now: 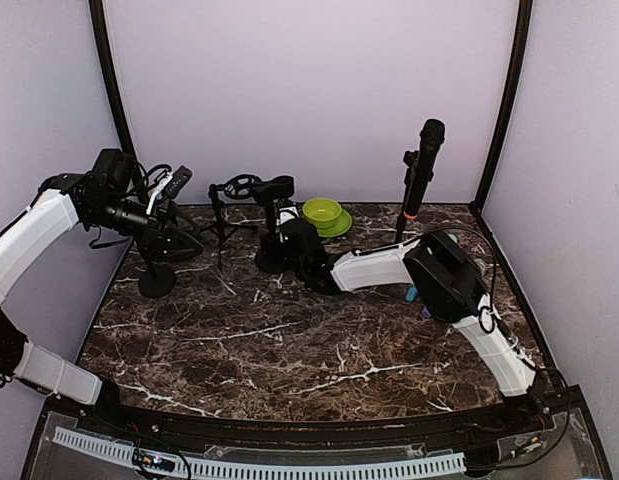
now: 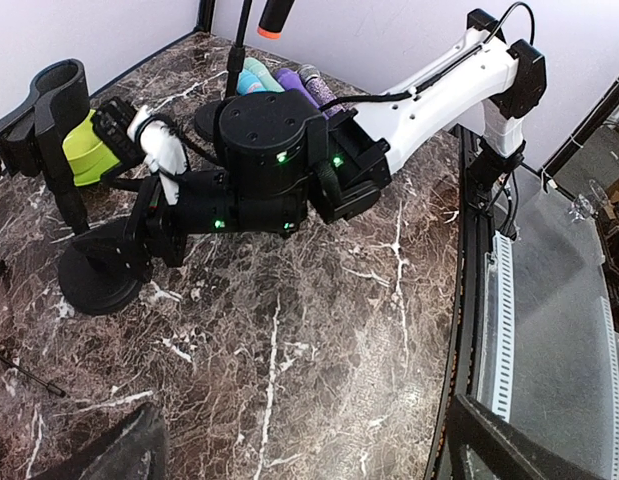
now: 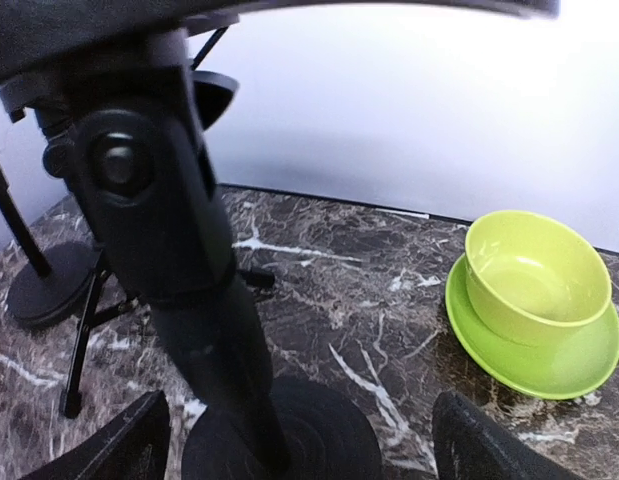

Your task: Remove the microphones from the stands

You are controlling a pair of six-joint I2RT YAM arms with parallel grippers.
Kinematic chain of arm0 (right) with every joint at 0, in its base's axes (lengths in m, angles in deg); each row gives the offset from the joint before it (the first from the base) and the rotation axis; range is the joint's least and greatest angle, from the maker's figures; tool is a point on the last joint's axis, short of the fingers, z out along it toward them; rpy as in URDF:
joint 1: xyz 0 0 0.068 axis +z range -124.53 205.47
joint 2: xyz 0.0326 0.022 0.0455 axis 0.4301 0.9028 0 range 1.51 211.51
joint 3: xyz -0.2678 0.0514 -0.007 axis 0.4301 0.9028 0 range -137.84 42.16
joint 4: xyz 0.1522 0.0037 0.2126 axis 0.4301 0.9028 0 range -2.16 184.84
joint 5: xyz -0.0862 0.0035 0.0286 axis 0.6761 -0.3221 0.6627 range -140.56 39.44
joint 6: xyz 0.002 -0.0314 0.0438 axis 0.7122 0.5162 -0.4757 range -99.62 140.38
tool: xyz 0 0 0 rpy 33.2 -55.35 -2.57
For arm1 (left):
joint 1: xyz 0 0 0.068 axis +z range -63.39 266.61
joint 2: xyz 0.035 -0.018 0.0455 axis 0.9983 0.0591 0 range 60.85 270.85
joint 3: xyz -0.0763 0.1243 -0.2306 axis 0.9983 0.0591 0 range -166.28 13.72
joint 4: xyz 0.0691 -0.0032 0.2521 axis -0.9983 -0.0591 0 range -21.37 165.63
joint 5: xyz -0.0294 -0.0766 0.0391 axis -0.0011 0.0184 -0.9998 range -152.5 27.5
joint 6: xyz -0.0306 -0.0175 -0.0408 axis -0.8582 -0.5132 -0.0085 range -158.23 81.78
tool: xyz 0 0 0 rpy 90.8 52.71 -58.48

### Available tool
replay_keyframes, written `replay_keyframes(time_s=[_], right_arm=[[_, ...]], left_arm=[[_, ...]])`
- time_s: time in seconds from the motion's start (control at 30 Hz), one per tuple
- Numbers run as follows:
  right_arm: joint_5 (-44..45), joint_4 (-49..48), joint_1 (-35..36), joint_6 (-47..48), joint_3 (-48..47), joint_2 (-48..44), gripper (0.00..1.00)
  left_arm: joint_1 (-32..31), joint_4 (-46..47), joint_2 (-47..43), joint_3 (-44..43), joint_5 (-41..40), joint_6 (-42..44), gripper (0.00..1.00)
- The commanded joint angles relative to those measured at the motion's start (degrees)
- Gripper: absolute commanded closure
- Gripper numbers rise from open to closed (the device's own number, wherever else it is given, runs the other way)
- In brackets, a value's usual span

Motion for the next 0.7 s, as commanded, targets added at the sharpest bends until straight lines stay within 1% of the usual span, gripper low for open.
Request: replay_keyframes(time_s=[0.0,0.03,0.07,0.2,0.23,0.33,0.43,0.5,0.67], right_arm=[[-0.02,-0.92,0.45,-6.77,6.85,-11.32,0.04],[-0.19,-0.48,0.80,-8.08,9.33,-13.65,0.01],[-0.18,-0.39,1.16,-9.08,12.26,-16.19,0.00],[0.72,-0.68,3.21,-12.63,25.69,-27.20,0.00],[1.03,-0.47,3.68,-13.34,28.93,-31.24,0.00],[2.11,2.16,5.07,-15.13,37.62,-40.49,0.00],[4.41,9.73,5.81,-17.94,41.66,-49.16,0.00],[7.36,18.06,6.04,-20.33,43.02,-56.29,0.00],[14.90,32.03,5.96,-23.75,48.09,-71.82,0.00]], left_arm=[[0.22,-0.56,-1.04,-1.07,1.87,-0.17,0.01],[0.27,0.04,-0.94,-1.19,2.00,-0.47,0.01],[0.30,0.70,-0.68,-1.25,2.24,-1.01,0.01],[0.27,2.85,1.55,-2.93,3.33,-4.13,0.01],[0.25,3.41,2.15,-3.41,3.56,-4.97,0.01],[0.22,5.20,3.67,-4.08,3.79,-6.87,0.01],[0.23,6.08,4.79,-4.75,4.34,-7.78,0.01],[0.24,6.30,5.58,-5.20,4.61,-8.16,0.01],[0.20,7.53,6.46,-5.68,5.09,-9.13,0.01]])
